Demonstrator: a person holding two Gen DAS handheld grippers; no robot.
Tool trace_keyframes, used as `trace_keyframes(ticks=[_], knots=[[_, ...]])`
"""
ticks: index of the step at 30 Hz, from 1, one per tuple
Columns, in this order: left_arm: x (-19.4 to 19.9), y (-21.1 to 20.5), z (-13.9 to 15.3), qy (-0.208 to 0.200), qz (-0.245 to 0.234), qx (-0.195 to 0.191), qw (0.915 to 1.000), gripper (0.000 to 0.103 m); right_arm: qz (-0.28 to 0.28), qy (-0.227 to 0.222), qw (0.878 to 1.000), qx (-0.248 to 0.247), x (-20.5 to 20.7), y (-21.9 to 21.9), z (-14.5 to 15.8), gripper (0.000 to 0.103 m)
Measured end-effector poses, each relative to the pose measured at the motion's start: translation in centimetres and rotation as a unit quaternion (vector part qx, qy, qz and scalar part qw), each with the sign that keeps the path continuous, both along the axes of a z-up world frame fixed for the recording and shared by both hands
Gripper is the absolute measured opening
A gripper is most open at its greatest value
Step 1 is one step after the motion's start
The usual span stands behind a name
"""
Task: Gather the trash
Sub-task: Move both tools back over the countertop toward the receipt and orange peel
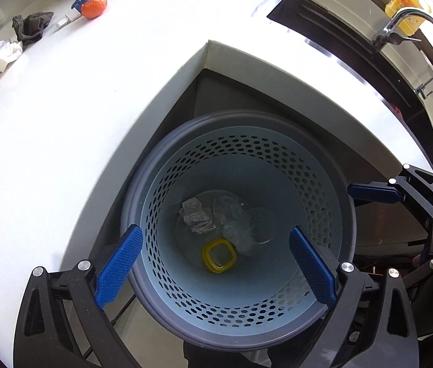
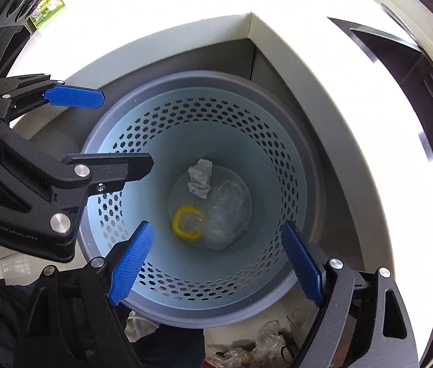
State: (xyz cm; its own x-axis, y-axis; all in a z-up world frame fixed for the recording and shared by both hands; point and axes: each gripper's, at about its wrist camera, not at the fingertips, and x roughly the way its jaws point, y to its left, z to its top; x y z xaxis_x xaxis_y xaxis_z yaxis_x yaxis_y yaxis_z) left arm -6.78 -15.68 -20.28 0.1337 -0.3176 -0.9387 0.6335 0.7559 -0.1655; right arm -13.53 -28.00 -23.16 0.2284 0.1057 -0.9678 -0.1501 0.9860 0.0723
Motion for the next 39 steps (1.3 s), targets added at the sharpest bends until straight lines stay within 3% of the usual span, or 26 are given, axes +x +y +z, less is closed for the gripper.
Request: trace_keyframes(ticks=[12,23,30,39], knots=[[2.3,3.2,6.7,-0.052,0.063,-0.039,0.9959,0.095,-0.007,-0.079,0.996,0.026,0.8,0.1,6.4,0.082],[6.9,10.1,12.6,-0.125,0.163,-0.059,0.977,0.096,-0.019,-0.155,0.986,0.056,5.9,0.6,11.9,0.082],[10.3,14.6,13.2,-0.148,0.21,-0.047,0.9652,0.096,-0.026,-0.17,0.983,0.063,10.8,1.2,13.1,0.082],[14.9,17.4,12.7,-0.16,0.242,-0.03,0.9565,0.096,-0.038,-0.174,0.982,0.066,17.2,2.1,12.6,0.082]])
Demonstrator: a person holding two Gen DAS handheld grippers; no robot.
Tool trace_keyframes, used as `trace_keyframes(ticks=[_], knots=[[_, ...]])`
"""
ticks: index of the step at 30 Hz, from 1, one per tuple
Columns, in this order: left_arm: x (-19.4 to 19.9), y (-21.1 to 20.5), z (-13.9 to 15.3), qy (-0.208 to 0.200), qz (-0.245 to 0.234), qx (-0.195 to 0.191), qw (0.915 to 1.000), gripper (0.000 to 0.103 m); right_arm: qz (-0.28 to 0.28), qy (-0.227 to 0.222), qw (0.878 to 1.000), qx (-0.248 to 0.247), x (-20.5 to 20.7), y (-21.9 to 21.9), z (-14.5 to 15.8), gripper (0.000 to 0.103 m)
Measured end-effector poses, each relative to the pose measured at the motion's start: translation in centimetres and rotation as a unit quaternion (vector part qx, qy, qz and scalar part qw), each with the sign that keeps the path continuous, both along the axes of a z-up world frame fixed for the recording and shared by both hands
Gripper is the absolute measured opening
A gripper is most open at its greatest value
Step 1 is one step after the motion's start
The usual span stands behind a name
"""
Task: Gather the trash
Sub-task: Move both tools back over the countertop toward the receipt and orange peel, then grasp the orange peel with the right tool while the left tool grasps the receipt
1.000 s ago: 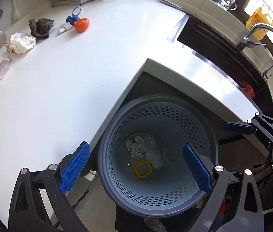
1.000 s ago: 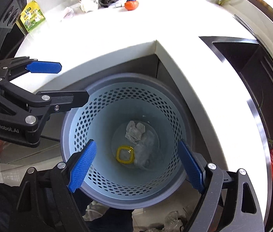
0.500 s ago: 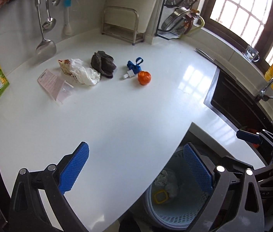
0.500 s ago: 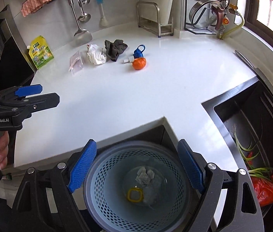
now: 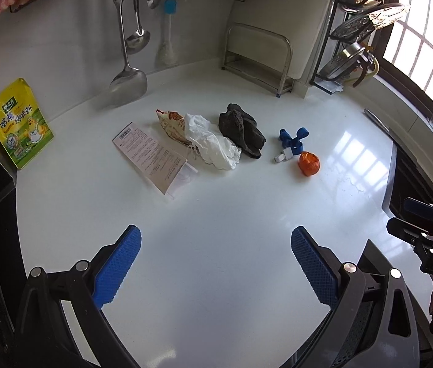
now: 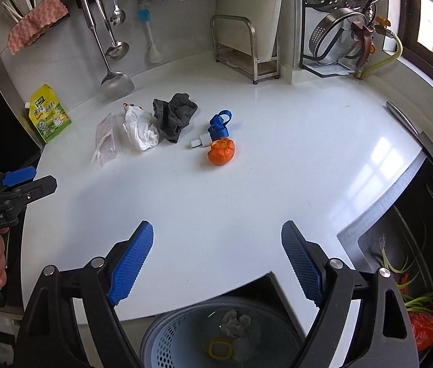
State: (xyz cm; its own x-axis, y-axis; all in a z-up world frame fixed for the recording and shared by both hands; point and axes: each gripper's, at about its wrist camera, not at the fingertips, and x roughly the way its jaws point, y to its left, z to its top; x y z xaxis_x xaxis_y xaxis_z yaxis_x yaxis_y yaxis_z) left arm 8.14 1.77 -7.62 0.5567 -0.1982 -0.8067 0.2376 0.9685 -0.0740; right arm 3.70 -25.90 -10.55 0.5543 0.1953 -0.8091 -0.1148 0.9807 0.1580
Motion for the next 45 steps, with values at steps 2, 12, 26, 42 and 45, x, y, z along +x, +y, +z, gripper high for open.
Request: trace_keyframes(ticks=[2,12,26,42,45], knots=[[1.0,0.4,-0.2,0.002,0.005,-0.001,1.0,0.096,-0.003,0.001,1.0,0.0,1.6,0.2,-0.5,0.082],[4.4,2.1,-2.1,0.022,0.02,-0.002,0.9996,0.096,-0.02,0.012,1.0,-0.018,10.8,1.4,-4.3,0.082],[9.7,4.6,-4.1,0.044,0.057,-0.011,0.9973,0.096,-0.011,0.053,0.998,-0.044,16.1,2.8,-8.8,0.027],[18.4,4.6,-9.3,0.138,0.171,-0.014,0.9754,0.096,-0.001,0.021,1.0,0.01,12.8,1.9,-3.6,0.016],[19.0,4.7,-10.6,0.152,0.192,0.005,0.9696,0.096,-0.001,0.015,1.0,0.015,12.2,1.9,-2.7,0.016]])
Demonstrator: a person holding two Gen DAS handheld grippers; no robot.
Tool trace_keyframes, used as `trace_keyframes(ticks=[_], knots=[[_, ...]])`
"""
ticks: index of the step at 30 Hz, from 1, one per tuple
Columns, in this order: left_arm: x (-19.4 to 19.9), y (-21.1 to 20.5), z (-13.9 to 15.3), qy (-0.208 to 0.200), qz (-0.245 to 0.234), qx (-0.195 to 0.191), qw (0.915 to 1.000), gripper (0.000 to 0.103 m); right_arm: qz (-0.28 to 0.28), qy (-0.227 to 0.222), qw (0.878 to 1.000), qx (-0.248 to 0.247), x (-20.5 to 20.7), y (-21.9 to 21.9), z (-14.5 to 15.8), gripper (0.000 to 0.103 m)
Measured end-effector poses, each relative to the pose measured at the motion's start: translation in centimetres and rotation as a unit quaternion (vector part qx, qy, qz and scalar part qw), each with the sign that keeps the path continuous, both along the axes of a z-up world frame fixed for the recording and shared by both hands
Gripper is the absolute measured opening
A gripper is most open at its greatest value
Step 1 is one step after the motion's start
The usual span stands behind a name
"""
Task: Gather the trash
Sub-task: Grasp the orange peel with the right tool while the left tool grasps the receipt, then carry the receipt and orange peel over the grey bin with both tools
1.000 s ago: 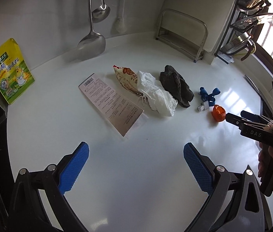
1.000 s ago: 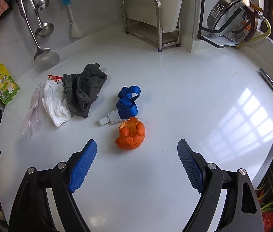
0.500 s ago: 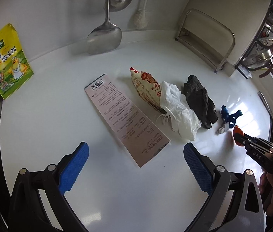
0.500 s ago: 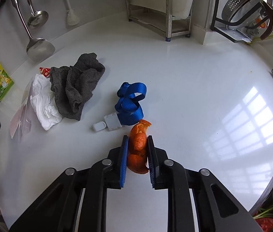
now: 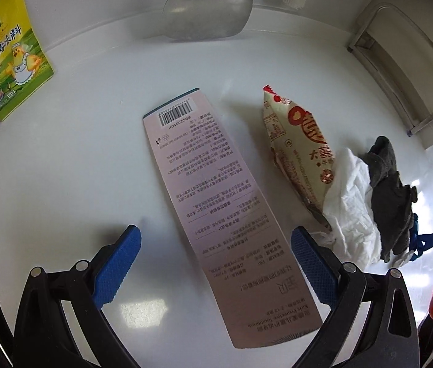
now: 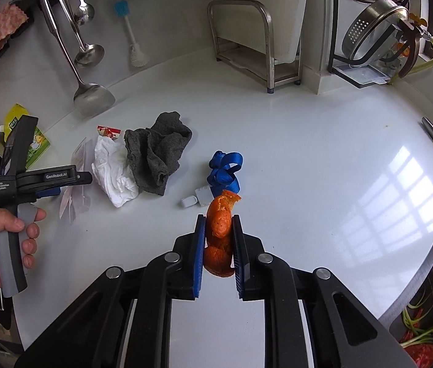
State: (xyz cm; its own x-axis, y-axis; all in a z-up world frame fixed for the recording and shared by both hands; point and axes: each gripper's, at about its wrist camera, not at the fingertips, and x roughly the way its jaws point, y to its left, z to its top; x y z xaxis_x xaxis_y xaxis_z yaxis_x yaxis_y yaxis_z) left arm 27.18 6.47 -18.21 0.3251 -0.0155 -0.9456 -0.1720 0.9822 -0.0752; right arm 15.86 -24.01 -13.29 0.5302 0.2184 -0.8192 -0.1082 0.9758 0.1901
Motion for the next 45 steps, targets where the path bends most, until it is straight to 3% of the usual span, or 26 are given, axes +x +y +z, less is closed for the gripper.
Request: trace_keyframes(ticks=[3,4,8,11,14,16,28,45], knots=[[0.4,-0.5,-0.1,-0.009,-0.01,0.02,0.9997,0.095,0.003,-0.005,1.0,0.003,-0.6,0.1,0.7,0.016],[0.4,-0.5,0.0,-0.013,-0.011,0.021,0.9996,0.091,0.005,-0.007,1.0,0.004,-0.8,0.1,1.0,0.016],[0.1,-0.1,1.0,-0.026,-0.027,-0.009,0.9993,0.052,0.005,-0.013,1.0,0.007,-1.6,0.0,1.7,0.016],[-0.4,0.4,1.3,-0.022,-0.037,-0.04,0.9983,0.04,0.006,-0.012,1.0,0.008,-2.0,-0.1,1.8,0.017],[-1.3,0.4,2.7,-0.049,-0.053,-0.038,0.9967,0.018,0.009,-0.012,1.0,0.009,-2.4,0.1,1.7,0.017],[-1.8,0.5,3.5,-0.058,-0.06,-0.039,0.9957,0.012,0.013,-0.012,1.0,0.01,-2.7,0.3,1.7,0.017],[-4.7,2.4,7.0,-0.105,-0.05,-0.024,0.9929,0.009,0.026,-0.032,0.999,0.014,-4.4,0.6,3.6,0.017],[-14.0,-1.6,13.4,-0.162,-0.122,0.012,0.9791,0.009,0.038,-0.046,0.998,0.025,-10.1,-0.4,5.8,0.017]])
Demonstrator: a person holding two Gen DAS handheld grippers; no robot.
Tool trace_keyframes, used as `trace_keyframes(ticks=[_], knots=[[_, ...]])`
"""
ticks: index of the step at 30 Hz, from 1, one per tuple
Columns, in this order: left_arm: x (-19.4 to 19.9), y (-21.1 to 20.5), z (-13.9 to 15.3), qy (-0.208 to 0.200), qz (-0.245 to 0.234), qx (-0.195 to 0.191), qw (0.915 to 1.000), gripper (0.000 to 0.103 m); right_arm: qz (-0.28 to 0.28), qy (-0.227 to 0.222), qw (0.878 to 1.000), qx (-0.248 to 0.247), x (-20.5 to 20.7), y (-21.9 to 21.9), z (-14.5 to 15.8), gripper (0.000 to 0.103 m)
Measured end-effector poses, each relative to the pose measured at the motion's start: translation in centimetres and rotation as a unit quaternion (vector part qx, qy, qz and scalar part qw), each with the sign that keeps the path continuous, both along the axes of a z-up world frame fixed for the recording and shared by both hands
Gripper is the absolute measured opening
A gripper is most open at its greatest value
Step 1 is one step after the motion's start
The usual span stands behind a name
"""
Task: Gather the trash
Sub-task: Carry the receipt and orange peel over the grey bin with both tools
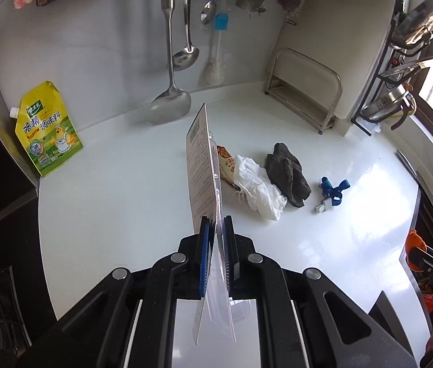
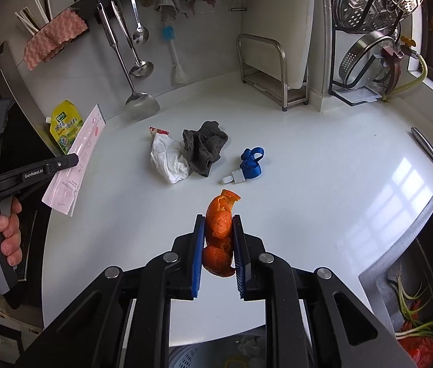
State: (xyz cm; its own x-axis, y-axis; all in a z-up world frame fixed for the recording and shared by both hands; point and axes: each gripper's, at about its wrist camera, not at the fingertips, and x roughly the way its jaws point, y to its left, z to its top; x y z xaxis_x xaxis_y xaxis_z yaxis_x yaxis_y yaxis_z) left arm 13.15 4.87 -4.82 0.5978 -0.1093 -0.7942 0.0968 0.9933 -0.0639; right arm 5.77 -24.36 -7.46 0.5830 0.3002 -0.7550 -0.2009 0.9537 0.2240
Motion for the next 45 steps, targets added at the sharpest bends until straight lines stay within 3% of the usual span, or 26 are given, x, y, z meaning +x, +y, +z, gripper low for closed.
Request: trace_keyframes(ticks=[9,27,45], knots=[[-5.6,-3.7,1.2,-0.001,-0.033,0.018,0.9993,0.009,0.0,0.01,1.0,0.011,-4.7,-1.7,-0.4,0.017],[-15.6,-12.0,0.4,0.022,-0.114,0.011,0.9932,0.009,0.002,0.029,0.999,0.016,-14.0,-5.4,-1.5,0.017],[-21.2,-18.7,-2.4,0.049,-0.196,-0.004,0.9793,0.009,-0.009,0.058,0.998,0.011,-19.4,-8.6,-3.6,0.017]])
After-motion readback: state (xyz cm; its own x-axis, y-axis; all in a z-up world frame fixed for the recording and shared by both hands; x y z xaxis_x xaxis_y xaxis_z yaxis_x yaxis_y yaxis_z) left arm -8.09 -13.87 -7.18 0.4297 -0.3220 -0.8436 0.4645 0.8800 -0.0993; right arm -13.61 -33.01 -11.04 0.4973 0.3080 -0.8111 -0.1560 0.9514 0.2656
